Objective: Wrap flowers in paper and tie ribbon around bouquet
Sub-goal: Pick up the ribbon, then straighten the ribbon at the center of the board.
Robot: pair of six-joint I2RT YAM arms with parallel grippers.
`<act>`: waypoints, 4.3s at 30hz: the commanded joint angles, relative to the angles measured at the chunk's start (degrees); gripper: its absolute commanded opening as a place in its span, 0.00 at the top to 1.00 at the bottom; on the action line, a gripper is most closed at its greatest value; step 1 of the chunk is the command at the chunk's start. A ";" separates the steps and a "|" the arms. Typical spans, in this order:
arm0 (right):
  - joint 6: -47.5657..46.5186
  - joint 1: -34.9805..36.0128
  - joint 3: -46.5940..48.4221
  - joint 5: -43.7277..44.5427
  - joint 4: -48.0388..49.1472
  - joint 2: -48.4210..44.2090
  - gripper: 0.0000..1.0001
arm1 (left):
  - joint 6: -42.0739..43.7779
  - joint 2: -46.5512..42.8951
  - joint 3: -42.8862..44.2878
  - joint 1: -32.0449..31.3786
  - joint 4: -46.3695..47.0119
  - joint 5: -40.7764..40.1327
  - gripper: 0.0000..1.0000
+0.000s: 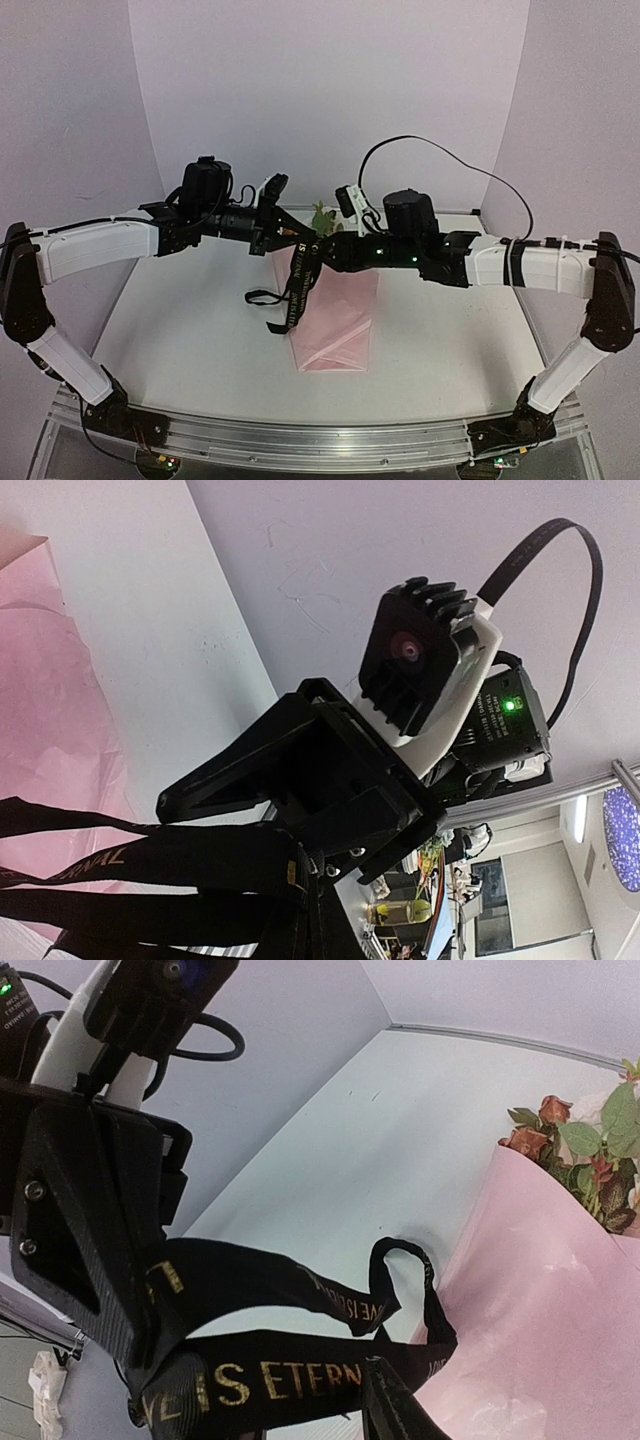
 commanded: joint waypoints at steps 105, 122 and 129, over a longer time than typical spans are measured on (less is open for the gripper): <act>36.54 -30.10 -38.98 38.57 -46.79 -25.98 1.00 | 6.30 -29.76 -16.11 11.06 -45.94 -76.04 1.00; 1.61 -32.43 -6.91 64.30 -68.67 -37.30 1.00 | 9.45 -37.14 -5.37 11.04 -56.76 -102.14 1.00; 4.36 -34.59 -10.41 63.00 -70.01 -33.64 1.00 | 2.09 -37.33 -13.06 11.07 -58.84 -99.83 1.00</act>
